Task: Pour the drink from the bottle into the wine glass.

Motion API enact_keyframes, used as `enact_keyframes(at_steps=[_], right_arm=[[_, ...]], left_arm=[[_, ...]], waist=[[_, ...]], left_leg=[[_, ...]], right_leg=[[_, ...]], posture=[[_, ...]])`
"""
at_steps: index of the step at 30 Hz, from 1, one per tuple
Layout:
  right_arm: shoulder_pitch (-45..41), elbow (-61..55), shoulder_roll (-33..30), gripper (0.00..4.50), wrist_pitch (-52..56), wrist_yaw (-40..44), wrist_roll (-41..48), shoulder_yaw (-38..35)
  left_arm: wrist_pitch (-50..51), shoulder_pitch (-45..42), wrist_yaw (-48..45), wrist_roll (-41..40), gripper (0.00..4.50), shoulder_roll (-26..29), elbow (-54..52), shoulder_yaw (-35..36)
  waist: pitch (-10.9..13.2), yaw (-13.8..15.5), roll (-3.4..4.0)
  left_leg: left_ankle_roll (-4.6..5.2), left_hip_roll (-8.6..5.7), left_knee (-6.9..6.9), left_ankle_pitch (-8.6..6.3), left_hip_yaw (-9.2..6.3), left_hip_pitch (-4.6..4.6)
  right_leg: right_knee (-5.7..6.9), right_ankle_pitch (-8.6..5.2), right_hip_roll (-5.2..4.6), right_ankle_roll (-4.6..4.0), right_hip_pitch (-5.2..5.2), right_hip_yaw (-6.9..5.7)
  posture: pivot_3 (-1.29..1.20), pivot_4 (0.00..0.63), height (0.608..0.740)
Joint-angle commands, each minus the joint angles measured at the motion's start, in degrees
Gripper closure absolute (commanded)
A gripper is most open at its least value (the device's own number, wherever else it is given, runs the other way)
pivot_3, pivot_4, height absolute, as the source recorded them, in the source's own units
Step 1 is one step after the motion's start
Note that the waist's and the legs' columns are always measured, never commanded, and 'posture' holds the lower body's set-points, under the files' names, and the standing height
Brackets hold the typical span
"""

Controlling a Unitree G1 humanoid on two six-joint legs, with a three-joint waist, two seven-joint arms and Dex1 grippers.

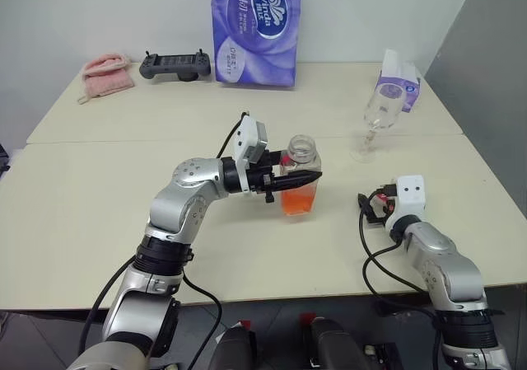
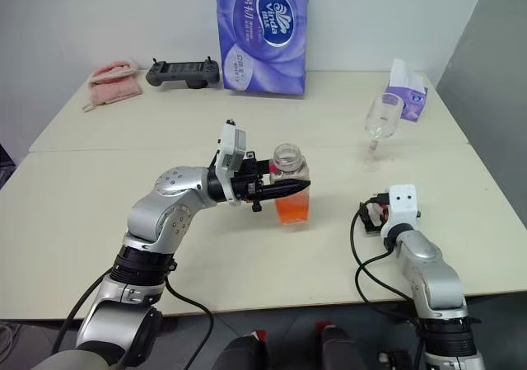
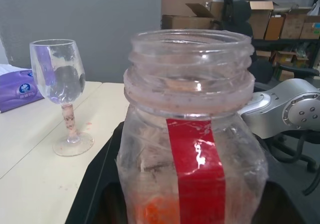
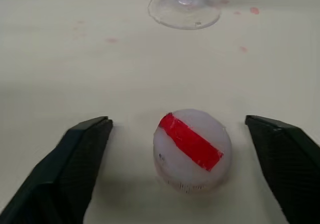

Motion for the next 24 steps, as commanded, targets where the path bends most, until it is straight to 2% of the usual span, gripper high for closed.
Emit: enact_keyframes(at_steps=[1, 6, 9, 12, 15, 17, 20, 24], right_arm=[[0.1, -4.6, -1.8, 0.02, -0.3, 1.5, -1.3, -1.0], [1.9, -11.8, -6.1, 0.02, -3.6, 7.4, -0.1, -3.2], [2.4, -19.5, -4.7, 0.02, -4.4, 14.4, 11.9, -8.6], [3.4, -27.6, -9.6, 0.02, -1.1, 22.6, 20.3, -9.0], [-2.5, -30.0, -12.1, 0.02, 5.5, 21.4, 30.8, -10.2], [-9.9, -29.4, -12.8, 0.02, 9.1, 19.8, 36.7, -9.2], [-19.6, -27.0, -12.4, 0.02, 12.6, 16.7, 43.3, -8.7], [-25.6, -23.7, -13.5, 0.02, 15.1, 15.7, 48.2, -8.6]], left_arm=[[-1.5, -0.9, 0.0, -0.4, 2.56, -0.3, -1.5, 0.7], [-1.8, -1.0, 0.4, -0.1, 2.56, -0.6, -1.2, 0.9], [-2.7, -1.6, 1.2, 0.5, 2.56, -0.9, 0.3, 1.4], [-4.3, -2.6, 3.1, 1.8, 2.56, -1.5, 2.5, 2.1], [-8.7, -5.3, 8.0, 6.7, 2.56, -1.2, 8.5, 2.7], [-11.7, -7.8, 13.5, 10.0, 2.56, -1.1, 13.7, 4.1], [-14.7, -10.9, 21.6, 13.9, 2.56, -1.0, 18.7, 6.2], [-14.9, -12.9, 29.3, 16.0, 2.56, -1.6, 19.9, 8.5]], waist=[[0.0, 0.0, 0.0], [0.0, 0.0, 0.0], [0.0, 0.1, 0.0], [0.0, 0.1, 0.01], [0.0, 0.1, -0.02], [0.0, 0.0, -0.01], [0.0, 0.0, 0.01], [0.0, 0.2, 0.01]], left_leg=[[0.0, 0.0, 0.0, 0.0, 0.0, 0.0], [0.0, -0.01, 0.0, 0.0, -0.01, -0.01], [0.01, -0.01, 0.0, -0.01, -0.03, 0.0], [0.02, 0.0, 0.0, -0.01, -0.08, 0.02], [0.02, -0.01, 0.03, -0.01, -0.14, 0.05], [0.03, -0.01, 0.04, -0.01, -0.14, 0.21], [0.03, 0.01, 0.01, -0.02, -0.15, 0.21], [0.03, 0.03, -0.01, -0.02, -0.34, -0.02]], right_leg=[[0.0, 0.0, 0.0, 0.0, 0.0, 0.0], [0.0, 0.0, 0.0, 0.0, 0.0, -0.01], [0.0, 0.0, 0.01, 0.01, 0.0, -0.02], [-0.01, 0.0, 0.02, 0.01, 0.04, -0.05], [-0.03, 0.0, 0.02, 0.01, 0.13, -0.1], [-0.02, 0.0, 0.03, 0.0, 0.28, -0.11], [-0.03, 0.0, 0.05, 0.0, 0.27, -0.12], [-0.27, 0.0, -0.04, -0.02, 0.26, -0.2]], posture=[[0.0, 0.15, 0.74], [0.0, 0.15, 0.74], [0.0, 0.15, 0.74], [0.0, 0.15, 0.74], [0.0, 0.15, 0.74], [0.0, 0.15, 0.74], [0.0, 0.15, 0.74], [0.0, 0.15, 0.74]])
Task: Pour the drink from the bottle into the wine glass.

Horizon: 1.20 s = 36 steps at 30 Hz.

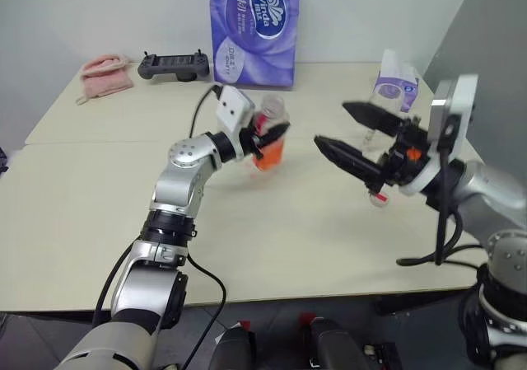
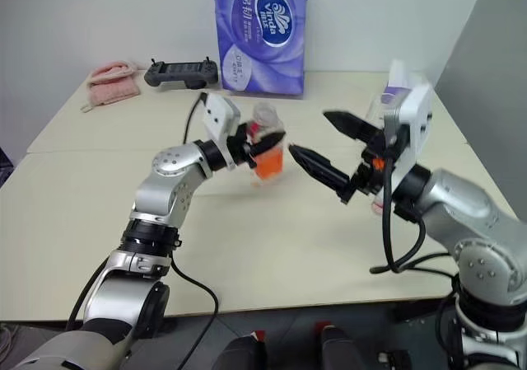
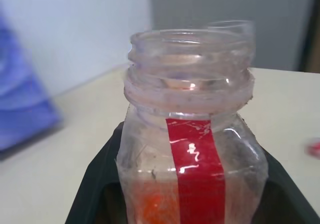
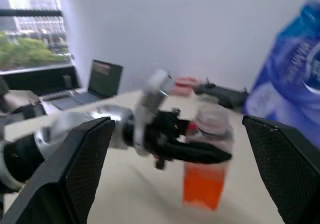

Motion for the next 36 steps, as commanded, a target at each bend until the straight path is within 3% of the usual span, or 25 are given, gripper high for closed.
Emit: enact_keyframes(at_steps=[1, 11, 24, 36], right_arm=[[-2.8, 1.4, -1.8, 0.02, 1.5, -0.2, 4.0, -0.2], [-2.8, 3.7, -1.8, 0.02, -0.6, 2.2, 1.0, 3.6], [-3.1, 3.5, -0.5, 0.02, -0.3, -0.6, 2.8, 3.6], [-2.6, 3.4, -0.7, 0.02, -0.8, -1.1, 1.0, 4.4]], left_arm=[[-1.7, -3.0, 7.2, 2.1, 2.56, -0.3, -0.5, 3.0], [-4.6, -2.1, 28.3, 7.2, 2.56, -1.4, 3.7, 9.4], [-10.8, 1.9, 26.5, 5.4, 2.56, -0.7, 9.7, 12.0], [-17.3, 0.4, 24.2, 4.8, 2.56, 0.1, 21.3, 13.9]], waist=[[0.0, 0.3, 0.0], [0.0, 1.2, -0.01], [0.0, 1.3, -0.01], [0.0, 1.2, -0.02]], left_leg=[[0.0, -0.04, 0.01, 0.0, 0.01, -0.04], [0.0, -0.21, 0.09, 0.0, -0.03, -0.03], [-0.01, -0.2, 0.09, 0.01, -0.02, -0.02], [-0.01, -0.21, 0.09, 0.01, 0.01, 0.0]], right_leg=[[0.0, 0.0, -0.08, 0.0, -0.02, 0.01], [0.07, 0.04, -0.51, 0.07, 0.0, -0.07], [0.1, 0.04, -0.53, 0.07, 0.0, -0.14], [0.12, 0.04, -0.53, 0.07, 0.0, -0.16]], posture=[[0.0, 0.15, 0.74], [0.0, 0.15, 0.74], [0.0, 0.15, 0.74], [0.0, 0.15, 0.74]])
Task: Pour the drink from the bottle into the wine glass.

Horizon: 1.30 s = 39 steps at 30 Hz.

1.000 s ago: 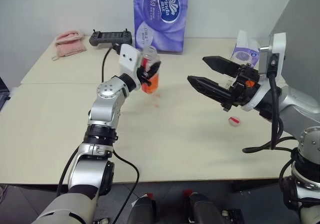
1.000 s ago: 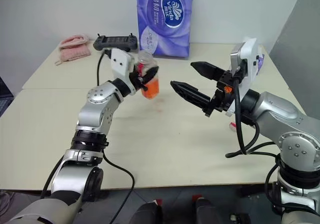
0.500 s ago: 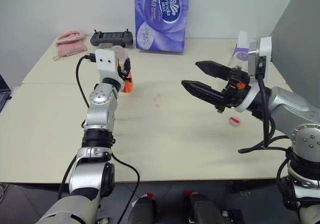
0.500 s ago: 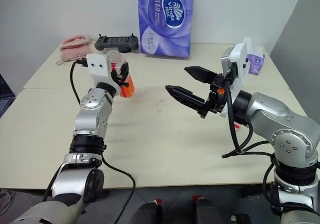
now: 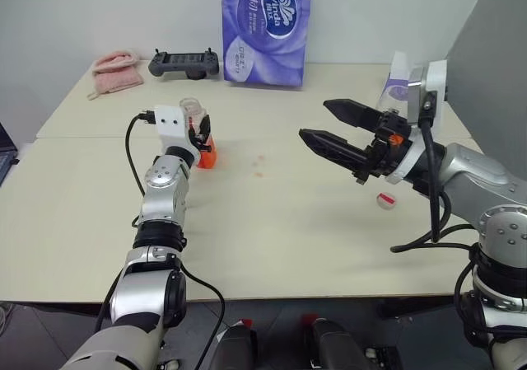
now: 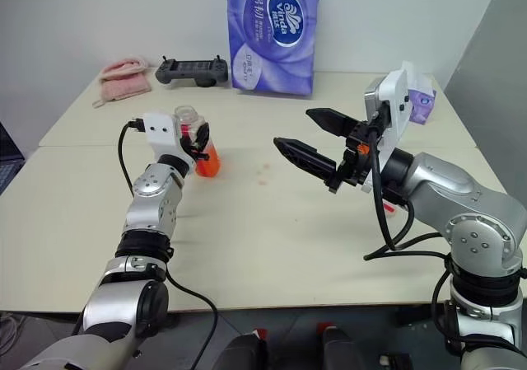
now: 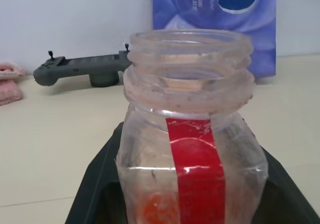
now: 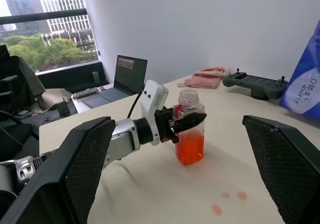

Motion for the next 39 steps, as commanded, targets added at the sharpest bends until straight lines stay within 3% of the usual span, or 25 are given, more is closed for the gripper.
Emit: enact_keyframes(at_steps=[1, 2, 10, 11, 22, 29, 34, 36, 39], right_arm=[[0.1, -1.6, -0.1, 0.02, -1.3, 0.1, -0.6, -0.2], [0.1, -1.5, -0.1, 0.02, -1.4, 0.1, -0.7, -0.1], [0.4, -1.8, 0.1, 0.0, -1.6, -0.3, -0.8, 0.2], [0.4, -1.8, 0.1, 0.0, -1.7, -0.3, -1.0, 0.2], [2.0, -3.2, 0.1, 0.0, -1.8, -0.2, -2.0, 0.5], [6.7, -5.4, -0.6, 0.0, -2.1, -0.7, -2.8, -0.1], [13.3, -7.8, -0.9, 0.0, -3.3, -2.0, -4.4, -0.9], [16.3, -7.3, -1.3, 0.0, -4.8, -2.6, -7.6, -1.3], [19.6, -1.7, -4.2, 0.0, -10.1, -4.9, -23.0, 2.9]], left_arm=[[-2.5, -2.0, 0.1, -0.5, 2.56, 1.0, 1.6, 0.9], [-2.8, -2.2, 0.1, -0.5, 2.56, 1.0, 2.1, 1.0], [-3.3, -1.9, 0.3, -0.1, 0.17, 0.8, 3.0, 0.6], [-3.3, -1.8, 0.2, -0.1, 0.04, 0.9, 3.0, 0.6], [3.9, 5.6, 1.8, 0.4, 0.04, -0.6, -7.1, -0.8], [17.4, 19.2, 6.0, -0.3, 0.04, -4.2, -27.7, -2.0], [23.6, 28.5, 3.3, 1.3, 0.04, -1.3, -44.6, -4.9], [23.8, 31.0, -0.5, 0.8, 0.04, 1.2, -50.6, -6.6], [26.2, 33.5, -11.8, -7.9, 0.04, 4.5, -59.4, -8.5]], waist=[[0.0, 0.0, 0.0], [0.0, 0.0, 0.0], [0.0, 0.0, 0.0], [0.0, 0.0, 0.0], [0.0, 0.0, 0.0], [0.0, 0.0, -0.02], [0.0, 0.0, -0.03], [0.0, 0.0, -0.03], [0.0, 0.2, -0.03]], left_leg=[[0.0, 0.0, 0.0, 0.0, 0.01, 0.01], [0.0, 0.0, 0.0, 0.0, 0.0, 0.01], [0.0, 0.0, 0.0, 0.0, 0.02, 0.02], [0.0, 0.0, 0.0, 0.0, 0.02, 0.02], [0.0, 0.03, 0.0, 0.0, 0.0, 0.02], [0.0, 0.06, -0.01, 0.0, 0.02, 0.02], [-0.01, 0.09, -0.02, 0.0, -0.07, 0.02], [-0.02, 0.07, -0.01, 0.01, -0.07, 0.03], [-0.02, 0.04, -0.01, 0.01, -0.05, 0.08]], right_leg=[[0.03, 0.0, 0.0, 0.0, 0.0, 0.01], [0.04, 0.0, 0.0, 0.0, 0.0, 0.0], [0.05, 0.0, 0.0, 0.0, 0.0, 0.01], [0.05, 0.0, 0.0, 0.0, 0.0, 0.01], [0.04, 0.0, 0.0, 0.0, 0.0, 0.01], [0.04, 0.0, -0.05, 0.0, 0.0, 0.15], [0.05, -0.01, -0.03, -0.01, 0.02, 0.18], [0.06, -0.01, -0.02, -0.01, 0.03, 0.18], [0.03, -0.01, -0.01, 0.0, 0.09, 0.15]], posture=[[0.0, 0.15, 0.74], [0.0, 0.15, 0.74], [0.0, 0.15, 0.74], [0.0, 0.15, 0.74], [0.0, 0.15, 0.74], [0.0, 0.15, 0.74], [0.0, 0.15, 0.74], [0.0, 0.15, 0.74], [0.0, 0.15, 0.74]])
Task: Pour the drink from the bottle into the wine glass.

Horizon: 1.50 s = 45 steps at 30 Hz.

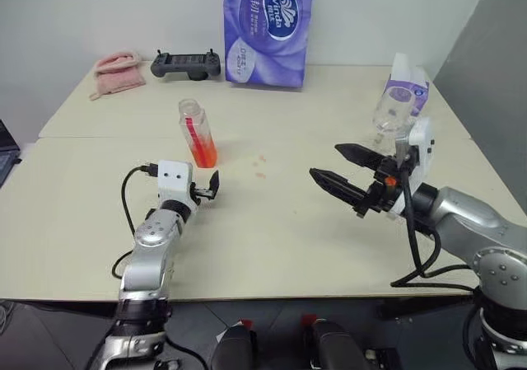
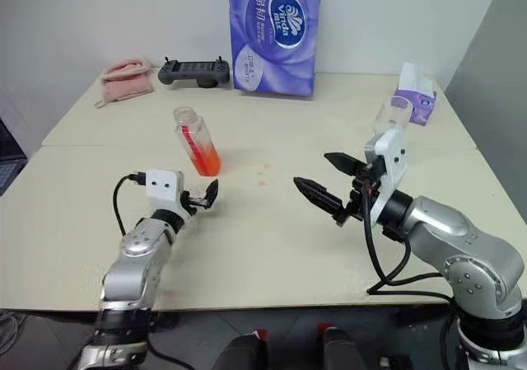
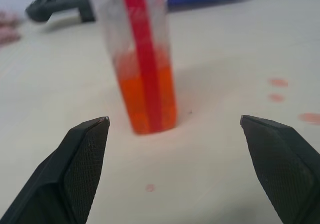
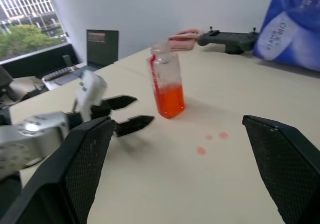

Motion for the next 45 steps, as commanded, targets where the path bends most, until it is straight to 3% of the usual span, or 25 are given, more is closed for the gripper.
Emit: enact_keyframes(at_steps=[1, 10, 15, 23, 32, 45], right_arm=[[1.6, 6.5, -2.0, 0.0, -6.8, -3.3, -15.0, 2.3], [-6.6, 35.4, 5.5, 0.0, -16.5, -5.6, -29.0, 2.4], [-14.4, 52.5, 9.8, 0.0, -25.9, -4.4, -33.3, 1.6], [-28.3, 81.0, 11.5, 0.0, -40.1, -2.6, -37.2, -0.6], [-36.2, 97.8, 12.1, 0.0, -47.2, -0.1, -38.9, -2.6], [-41.1, 106.4, 13.8, 0.0, -51.8, 0.6, -40.7, -3.7]], left_arm=[[2.4, 1.3, -12.0, -8.9, 0.04, 3.2, -11.4, -2.7], [5.7, -2.5, -27.1, -17.7, 0.04, 9.0, -10.3, -4.2], [5.3, -5.4, -29.3, -17.9, 0.04, 9.7, -6.9, -3.9], [6.5, -10.2, -29.3, -20.2, 0.04, 7.9, -2.2, -2.0], [6.5, -11.7, -28.7, -19.5, 0.04, 6.9, -2.1, -3.3], [7.0, -13.2, -28.8, -19.3, 0.04, 7.1, -1.1, -3.0]], waist=[[0.0, 0.1, -0.03], [0.0, -0.4, 0.04], [0.0, -0.9, 0.06], [0.0, -1.2, 0.09], [0.1, -1.5, 0.1], [0.1, -1.6, 0.13]], left_leg=[[0.0, -0.03, 0.0, 0.0, 0.04, 0.02], [0.0, 0.1, -0.09, 0.0, 0.37, 0.26], [0.01, 0.14, -0.11, 0.0, 0.38, 0.25], [0.0, 0.14, -0.12, 0.0, 0.38, 0.21], [-0.01, 0.15, -0.13, 0.01, 0.37, 0.22], [-0.03, 0.14, -0.13, 0.01, 0.36, 0.21]], right_leg=[[-0.01, 0.0, 0.0, 0.0, 0.01, -0.02], [0.01, -0.02, 0.51, -0.02, 0.03, 0.11], [0.01, -0.03, 0.55, -0.05, 0.01, 0.15], [-0.01, -0.02, 0.51, -0.06, 0.0, 0.14], [0.03, -0.02, 0.49, -0.07, -0.01, 0.17], [0.05, -0.02, 0.42, -0.07, -0.02, 0.19]], posture=[[0.0, 0.15, 0.74], [0.0, 0.15, 0.74], [0.0, 0.15, 0.74], [0.0, 0.15, 0.74], [0.0, 0.15, 0.74], [0.0, 0.15, 0.74]])
